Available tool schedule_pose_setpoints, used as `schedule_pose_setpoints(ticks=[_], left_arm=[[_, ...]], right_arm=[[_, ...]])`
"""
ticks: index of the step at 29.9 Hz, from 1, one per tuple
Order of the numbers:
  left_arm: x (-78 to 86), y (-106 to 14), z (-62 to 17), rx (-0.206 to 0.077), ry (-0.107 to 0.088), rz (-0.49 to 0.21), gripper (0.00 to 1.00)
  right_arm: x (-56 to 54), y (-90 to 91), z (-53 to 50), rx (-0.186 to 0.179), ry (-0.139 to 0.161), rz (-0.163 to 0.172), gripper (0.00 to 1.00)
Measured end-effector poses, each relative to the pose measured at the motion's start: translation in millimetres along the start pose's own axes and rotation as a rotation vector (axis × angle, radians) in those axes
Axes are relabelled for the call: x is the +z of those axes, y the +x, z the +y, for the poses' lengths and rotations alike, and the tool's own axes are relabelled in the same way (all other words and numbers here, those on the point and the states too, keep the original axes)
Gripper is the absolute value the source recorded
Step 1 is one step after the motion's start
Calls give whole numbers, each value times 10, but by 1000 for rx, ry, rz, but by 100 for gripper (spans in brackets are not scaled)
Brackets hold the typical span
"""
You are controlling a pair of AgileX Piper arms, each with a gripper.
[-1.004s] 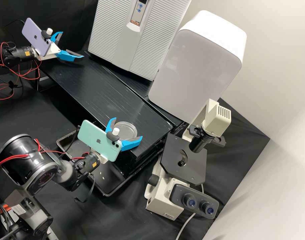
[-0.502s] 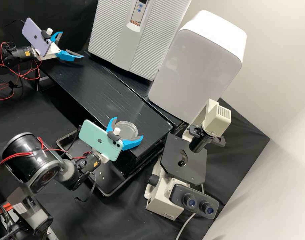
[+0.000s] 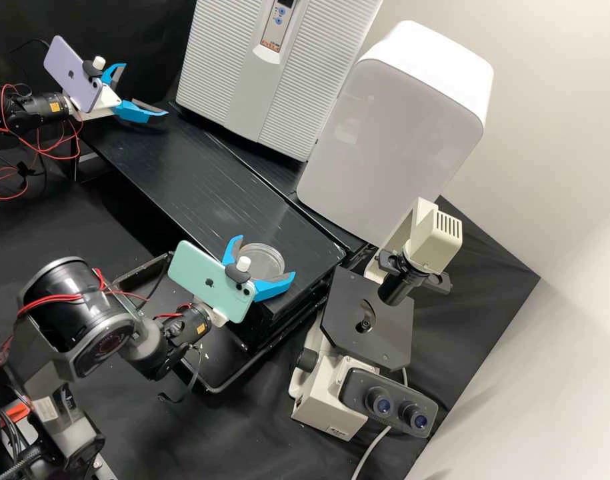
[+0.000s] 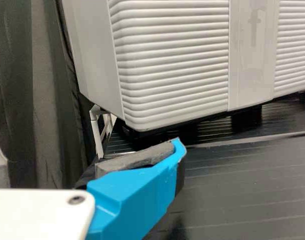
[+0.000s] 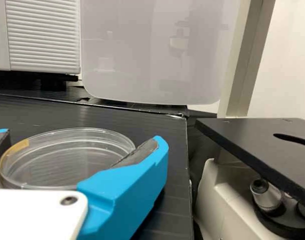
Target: Slide the petri dish to the right
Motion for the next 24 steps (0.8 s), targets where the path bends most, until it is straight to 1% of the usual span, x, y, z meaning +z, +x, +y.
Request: schedule_pose_setpoints(ticks=[4, 6, 7, 11, 13, 18, 23, 24], left_arm=[[0, 0, 0, 0, 0, 0, 100], [0, 0, 0, 0, 0, 0, 100], [0, 0, 0, 0, 0, 0, 100], [0, 0, 0, 0, 0, 0, 100], [0, 0, 0, 0, 0, 0, 100], [0, 0, 0, 0, 0, 0, 100], [0, 0, 0, 0, 0, 0, 100], [0, 0, 0, 0, 0, 0, 100]], right_arm=[[5, 6, 12, 4, 0, -3, 0], [13, 16, 14, -1, -6, -1, 0], [33, 27, 15, 0, -3, -10, 0], [83, 86, 67, 21, 3, -31, 0], [97, 107, 80, 26, 4, -37, 0], [105, 140, 96, 34, 8, -43, 0], [131, 213, 140, 56, 27, -74, 0], [128, 218, 141, 57, 29, -75, 0]])
